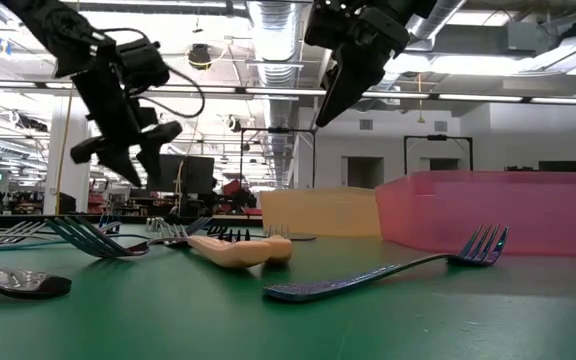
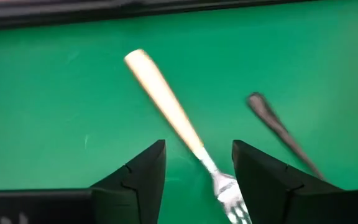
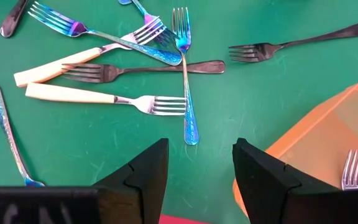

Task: Sort silverware by color (type)
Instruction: Put the orange fork into the orange bin

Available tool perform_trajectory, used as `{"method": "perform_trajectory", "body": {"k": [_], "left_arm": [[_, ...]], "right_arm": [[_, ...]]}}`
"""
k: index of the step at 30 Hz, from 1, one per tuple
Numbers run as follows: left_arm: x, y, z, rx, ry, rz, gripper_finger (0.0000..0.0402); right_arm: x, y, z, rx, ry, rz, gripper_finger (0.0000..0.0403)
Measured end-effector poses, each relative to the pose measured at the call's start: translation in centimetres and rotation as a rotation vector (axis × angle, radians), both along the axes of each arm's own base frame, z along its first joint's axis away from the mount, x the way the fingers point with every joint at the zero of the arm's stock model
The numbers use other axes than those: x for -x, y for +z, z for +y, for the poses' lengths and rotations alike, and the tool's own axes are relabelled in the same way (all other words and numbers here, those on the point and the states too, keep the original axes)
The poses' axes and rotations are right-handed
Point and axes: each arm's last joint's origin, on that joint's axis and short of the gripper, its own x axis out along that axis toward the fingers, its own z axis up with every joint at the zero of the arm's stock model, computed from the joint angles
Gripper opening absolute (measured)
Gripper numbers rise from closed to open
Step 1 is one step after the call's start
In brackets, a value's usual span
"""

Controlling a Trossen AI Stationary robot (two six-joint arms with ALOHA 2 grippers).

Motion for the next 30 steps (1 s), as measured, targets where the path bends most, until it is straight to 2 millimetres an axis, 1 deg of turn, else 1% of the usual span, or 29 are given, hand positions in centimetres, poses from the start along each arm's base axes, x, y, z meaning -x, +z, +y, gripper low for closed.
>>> {"method": "perform_trajectory", "body": {"k": [4, 7, 12, 15, 19, 22, 25, 30], "left_arm": [[0.3, -0.8, 0.1, -0.009, 0.031, -0.03, 0.0172], [0.2, -0.9, 0.2, -0.025, 0.049, -0.046, 0.0172], [-0.5, -1.8, 0.7, -0.015, 0.052, -0.031, 0.0172], [-1.0, -2.7, 1.1, 0.028, 0.06, 0.02, 0.0172], [-1.9, -3.3, 1.7, 0.059, 0.09, -0.001, 0.0172], [-2.3, -4.2, 2.0, 0.084, 0.093, 0.029, 0.0172], [-2.7, -5.5, 2.2, 0.121, 0.09, 0.08, 0.0172], [-3.8, -6.9, 2.5, 0.123, 0.071, 0.18, 0.0171]], "right_arm": [[-0.1, 0.0, 0.0, 0.001, 0.001, -0.007, 0.0198], [-0.2, 0.1, 0.0, 0.003, 0.001, -0.025, 0.0198], [-0.3, 0.2, 0.0, 0.007, 0.004, -0.039, 0.0198], [-0.3, 0.2, 0.0, 0.006, 0.005, -0.038, 0.0198], [-0.3, 0.2, 0.0, 0.008, 0.007, -0.037, 0.0198], [-0.3, 0.2, 0.0, 0.008, 0.007, -0.037, 0.0198], [-0.3, 0.2, 0.0, 0.008, 0.008, -0.038, 0.0198], [-0.3, 0.2, 0.0, 0.008, 0.008, -0.038, 0.0198]]}}
